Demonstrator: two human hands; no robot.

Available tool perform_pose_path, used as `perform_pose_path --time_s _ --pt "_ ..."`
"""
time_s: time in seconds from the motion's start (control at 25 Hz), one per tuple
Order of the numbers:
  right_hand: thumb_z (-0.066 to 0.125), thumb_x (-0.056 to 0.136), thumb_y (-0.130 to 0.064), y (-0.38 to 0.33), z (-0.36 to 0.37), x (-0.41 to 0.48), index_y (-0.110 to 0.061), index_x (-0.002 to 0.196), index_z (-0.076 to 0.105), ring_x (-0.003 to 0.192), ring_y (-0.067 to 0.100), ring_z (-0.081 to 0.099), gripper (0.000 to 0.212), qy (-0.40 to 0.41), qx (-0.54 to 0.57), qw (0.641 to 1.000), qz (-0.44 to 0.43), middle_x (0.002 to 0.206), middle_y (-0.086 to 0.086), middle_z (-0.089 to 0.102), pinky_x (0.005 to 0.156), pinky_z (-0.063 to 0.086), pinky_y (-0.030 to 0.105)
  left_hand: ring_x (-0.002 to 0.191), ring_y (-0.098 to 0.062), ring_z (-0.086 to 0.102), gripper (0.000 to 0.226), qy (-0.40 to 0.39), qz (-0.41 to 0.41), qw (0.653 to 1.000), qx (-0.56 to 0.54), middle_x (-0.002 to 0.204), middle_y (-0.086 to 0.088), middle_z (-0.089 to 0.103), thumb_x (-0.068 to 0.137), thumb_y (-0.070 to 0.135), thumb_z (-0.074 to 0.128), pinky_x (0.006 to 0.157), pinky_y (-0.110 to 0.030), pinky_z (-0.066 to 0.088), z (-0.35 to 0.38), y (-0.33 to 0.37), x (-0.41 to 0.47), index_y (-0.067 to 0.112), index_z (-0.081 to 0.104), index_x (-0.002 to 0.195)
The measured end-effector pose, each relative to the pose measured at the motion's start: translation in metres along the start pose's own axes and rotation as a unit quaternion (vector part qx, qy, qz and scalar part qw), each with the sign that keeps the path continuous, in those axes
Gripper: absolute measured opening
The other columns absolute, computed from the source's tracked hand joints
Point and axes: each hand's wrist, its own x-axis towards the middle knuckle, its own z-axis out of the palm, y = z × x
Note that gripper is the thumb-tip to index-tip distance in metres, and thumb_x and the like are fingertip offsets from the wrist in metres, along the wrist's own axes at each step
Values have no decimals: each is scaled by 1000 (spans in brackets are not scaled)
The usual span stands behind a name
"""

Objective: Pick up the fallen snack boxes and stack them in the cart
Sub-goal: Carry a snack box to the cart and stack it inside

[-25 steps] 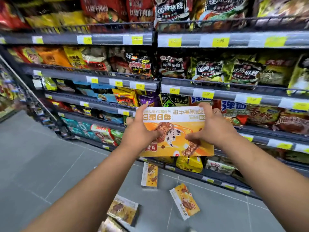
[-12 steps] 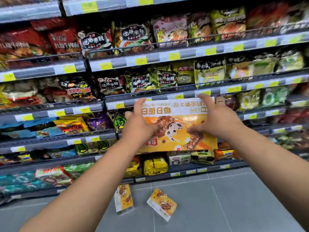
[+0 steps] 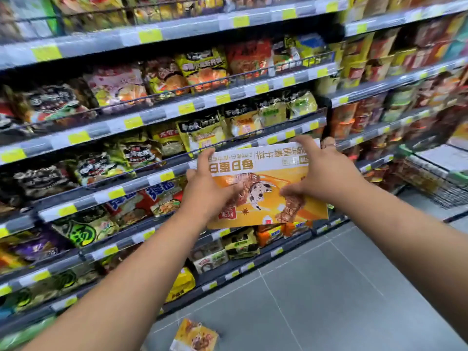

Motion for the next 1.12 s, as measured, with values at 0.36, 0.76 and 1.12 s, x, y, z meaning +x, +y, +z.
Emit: perform_pose_path --time_s 0.36,0.76,1.12 --pt "80 52 -69 189 -39 0 -38 145 19 100 41 58 116 31 -3 989 142 130 20 40 81 50 43 96 -16 44 93 -110 93 989 -12 137 -7 40 72 40 83 85 -26 36 169 119 39 40 24 143" --pt "83 51 -66 354 -49 62 -38 142 20 107 40 56 115 62 -16 955 289 135 16 36 88 48 44 102 -17 45 93 -229 185 955 -43 131 -8 41 69 38 85 89 -26 36 363 213 131 39 26 141" --pt "84 53 -61 469 -59 146 -37 138 25 100 39 58 106 121 9 915 385 127 13 38 87 49 42 106 -27 58 98 -323 258 910 -37 126 -8 51 46 67 75 100 -45 47 493 310 239 54 22 128"
